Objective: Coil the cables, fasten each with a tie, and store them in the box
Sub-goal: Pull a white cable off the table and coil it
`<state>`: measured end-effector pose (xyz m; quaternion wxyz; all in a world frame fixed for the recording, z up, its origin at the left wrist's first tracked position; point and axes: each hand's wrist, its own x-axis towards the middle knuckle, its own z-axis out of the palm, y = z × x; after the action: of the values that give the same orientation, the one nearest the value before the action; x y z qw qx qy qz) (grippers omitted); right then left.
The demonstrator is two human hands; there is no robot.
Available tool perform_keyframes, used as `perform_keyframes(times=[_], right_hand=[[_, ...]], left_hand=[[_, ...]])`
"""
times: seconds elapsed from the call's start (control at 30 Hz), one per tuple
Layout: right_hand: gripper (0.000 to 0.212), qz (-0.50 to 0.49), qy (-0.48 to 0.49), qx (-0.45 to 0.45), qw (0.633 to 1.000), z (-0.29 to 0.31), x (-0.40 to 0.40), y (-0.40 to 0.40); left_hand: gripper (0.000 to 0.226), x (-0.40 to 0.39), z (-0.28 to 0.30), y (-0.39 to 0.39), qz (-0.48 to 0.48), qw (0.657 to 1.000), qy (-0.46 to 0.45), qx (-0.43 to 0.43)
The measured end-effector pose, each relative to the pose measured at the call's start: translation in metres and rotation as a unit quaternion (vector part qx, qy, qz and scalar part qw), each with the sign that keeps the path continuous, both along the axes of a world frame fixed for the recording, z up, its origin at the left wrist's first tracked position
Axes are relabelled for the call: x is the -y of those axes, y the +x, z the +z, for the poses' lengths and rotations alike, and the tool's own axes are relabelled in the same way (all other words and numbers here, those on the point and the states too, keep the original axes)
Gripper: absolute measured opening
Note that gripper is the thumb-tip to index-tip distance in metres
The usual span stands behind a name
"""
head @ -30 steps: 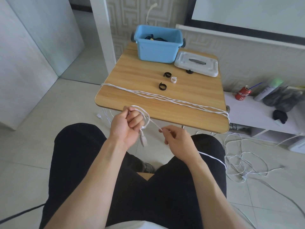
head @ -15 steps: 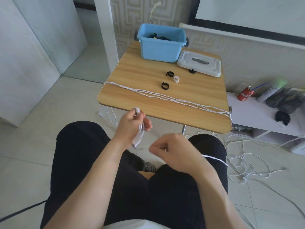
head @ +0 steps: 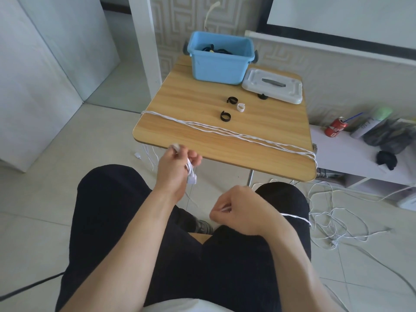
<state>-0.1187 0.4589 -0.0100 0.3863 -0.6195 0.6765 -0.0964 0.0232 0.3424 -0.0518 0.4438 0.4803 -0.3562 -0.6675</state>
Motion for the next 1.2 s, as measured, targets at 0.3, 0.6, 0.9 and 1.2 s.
perform_keyframes(times=[0.3,0.6,0.9,1.2], right_hand=[[0.008,-0.247,-0.234,0.113,0.934,0.001,0.021,-0.046],[0.032,-0.23,-0.155,0.116,0.954,-0.035,0.017,-0.029],[0.025,-0.062,0.027,0.033,0.997,-0.024,0.007,-0.031],[0.019,0.036,0.034,0.114,0.992,0.021,0.003,-0.021]], left_hand=[[0.031,-0.02,0.014,-0.003,-0.46,0.885,-0.009,0.069],[0.043,-0.01,0.01,-0.004,-0.264,0.92,0.136,-0.255],[0.023,0.01,-0.003,0.0,0.089,0.983,0.077,-0.143],[0.031,-0.006,-0.006,-0.016,0.078,0.997,0.017,-0.013]])
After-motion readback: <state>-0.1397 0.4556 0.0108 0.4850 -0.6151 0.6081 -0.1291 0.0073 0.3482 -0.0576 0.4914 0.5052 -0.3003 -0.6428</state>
